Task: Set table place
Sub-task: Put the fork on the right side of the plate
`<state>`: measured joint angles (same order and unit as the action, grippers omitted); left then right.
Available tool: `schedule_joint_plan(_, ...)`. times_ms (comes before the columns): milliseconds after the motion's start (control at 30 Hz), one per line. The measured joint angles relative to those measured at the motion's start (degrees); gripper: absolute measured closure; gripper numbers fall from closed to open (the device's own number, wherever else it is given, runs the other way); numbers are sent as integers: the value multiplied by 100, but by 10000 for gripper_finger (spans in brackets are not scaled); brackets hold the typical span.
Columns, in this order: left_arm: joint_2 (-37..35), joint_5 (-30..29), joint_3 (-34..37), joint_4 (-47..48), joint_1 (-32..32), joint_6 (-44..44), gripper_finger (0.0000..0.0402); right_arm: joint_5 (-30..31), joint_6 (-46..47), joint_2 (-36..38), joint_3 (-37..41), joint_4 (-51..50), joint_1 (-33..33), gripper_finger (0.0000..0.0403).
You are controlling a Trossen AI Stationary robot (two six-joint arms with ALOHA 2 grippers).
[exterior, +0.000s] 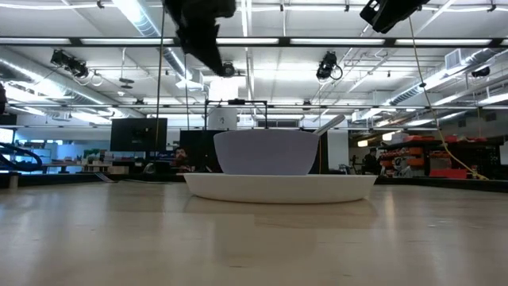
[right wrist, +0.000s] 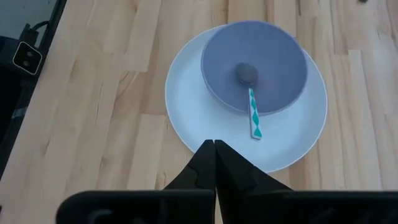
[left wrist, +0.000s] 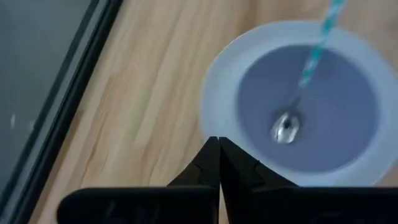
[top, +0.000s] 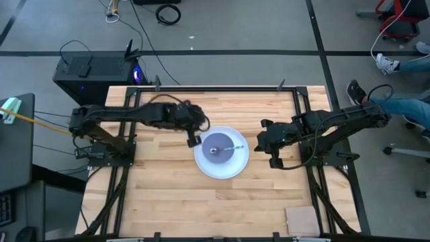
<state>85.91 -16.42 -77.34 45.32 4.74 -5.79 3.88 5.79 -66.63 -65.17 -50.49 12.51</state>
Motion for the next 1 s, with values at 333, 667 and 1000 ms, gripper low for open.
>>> schedule_joint_plan(333,-73,-3,2,1813,1498,-363,396,55,-86,0,0,124,0,399)
schedule_joint_plan(667,31,522,9,2516,3078,26,397,55,-84,0,0,124,0,399)
schedule_joint_plan(1000,37,855,1261,1849,4167,521,397,55,-84,0,0,126,-2,399)
